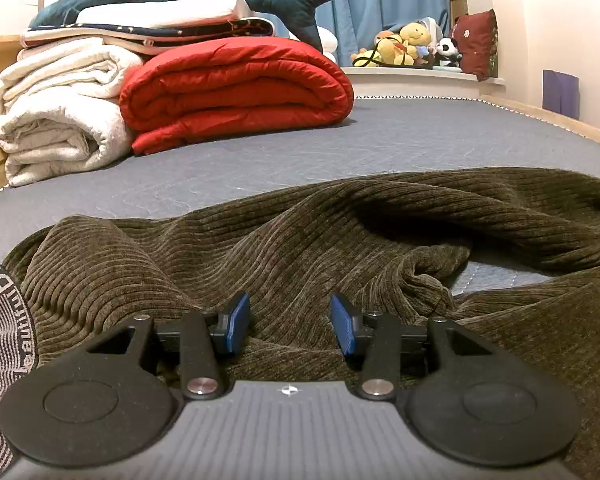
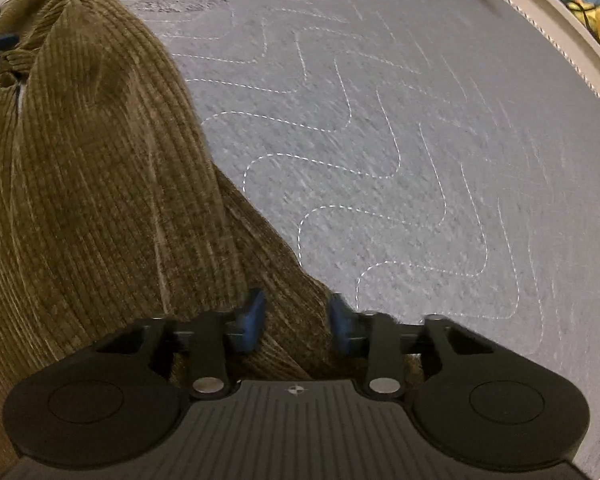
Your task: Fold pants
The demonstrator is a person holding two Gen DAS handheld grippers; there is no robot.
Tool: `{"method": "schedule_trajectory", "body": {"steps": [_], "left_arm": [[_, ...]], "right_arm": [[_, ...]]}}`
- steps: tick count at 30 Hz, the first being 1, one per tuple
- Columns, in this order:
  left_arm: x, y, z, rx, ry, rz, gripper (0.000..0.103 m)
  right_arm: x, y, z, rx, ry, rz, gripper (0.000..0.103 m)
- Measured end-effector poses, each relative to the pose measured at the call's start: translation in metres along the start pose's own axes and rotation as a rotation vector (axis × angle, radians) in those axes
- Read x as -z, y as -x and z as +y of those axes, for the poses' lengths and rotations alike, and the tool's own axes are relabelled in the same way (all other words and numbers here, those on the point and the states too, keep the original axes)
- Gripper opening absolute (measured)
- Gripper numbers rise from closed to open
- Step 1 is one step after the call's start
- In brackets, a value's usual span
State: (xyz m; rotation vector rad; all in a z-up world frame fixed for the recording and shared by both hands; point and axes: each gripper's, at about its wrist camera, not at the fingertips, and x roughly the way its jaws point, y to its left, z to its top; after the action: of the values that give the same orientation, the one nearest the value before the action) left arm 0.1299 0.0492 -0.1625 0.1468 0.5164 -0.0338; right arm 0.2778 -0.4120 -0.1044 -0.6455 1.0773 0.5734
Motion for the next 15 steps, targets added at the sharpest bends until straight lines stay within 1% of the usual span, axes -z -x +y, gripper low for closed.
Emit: {"method": "schedule_trajectory", "body": {"steps": [1,3,4,5,6,7,8,9,11,12,13,15], "left_arm": [[0.0,0.0,0.0,-0.001,-0.001,0.0,0.05],[0.0,0.0,0.0,-0.003,-0.002,-0.001,0.05],[0.0,0.0,0.0,-0.004,-0.003,-0.002,0.05],[0.0,-0.001,0.0,-0.005,-0.004,-0.003,0.05],[0.0,-0.001,0.0,-0.005,-0.006,-0.003,0.05],[0.0,-0.001,0.0,-0.005,-0.007,-0.003,0.05],[0.0,-0.001,0.0,-0.005,-0.008,-0.004,0.051],[0.0,-0.001,0.0,-0.005,-0.008,-0.004,0.052],[0.001,-0.001,0.001,-0.005,-0.005,-0.004,0.052],[0.001,-0.001,0.001,-0.004,-0.004,-0.004,0.052],[0.001,-0.001,0.001,-0.005,-0.005,-0.004,0.052],[0.001,-0.001,0.001,-0.004,-0.004,-0.004,0.052]], "right_arm": [[-0.001,0.003,0.0,0.018,0.002,-0.015,0.002],[-0.005,0.017,-0.008,0.059,-0.026,-0.088,0.001],[-0.008,0.026,-0.017,0.108,-0.067,-0.146,0.001],[-0.012,0.036,-0.033,0.183,-0.157,-0.217,0.001],[-0.014,0.041,-0.046,0.245,-0.246,-0.259,0.002],[-0.018,0.041,-0.055,0.34,-0.326,-0.289,0.002],[-0.022,0.037,-0.06,0.436,-0.388,-0.29,0.002],[-0.025,0.031,-0.06,0.505,-0.417,-0.291,0.004],[-0.032,0.017,-0.055,0.595,-0.458,-0.292,0.008],[-0.032,0.014,-0.054,0.637,-0.493,-0.305,0.008],[-0.027,0.019,-0.056,0.638,-0.536,-0.325,0.008],[-0.006,0.026,-0.064,0.6,-0.674,-0.377,0.014]]}}
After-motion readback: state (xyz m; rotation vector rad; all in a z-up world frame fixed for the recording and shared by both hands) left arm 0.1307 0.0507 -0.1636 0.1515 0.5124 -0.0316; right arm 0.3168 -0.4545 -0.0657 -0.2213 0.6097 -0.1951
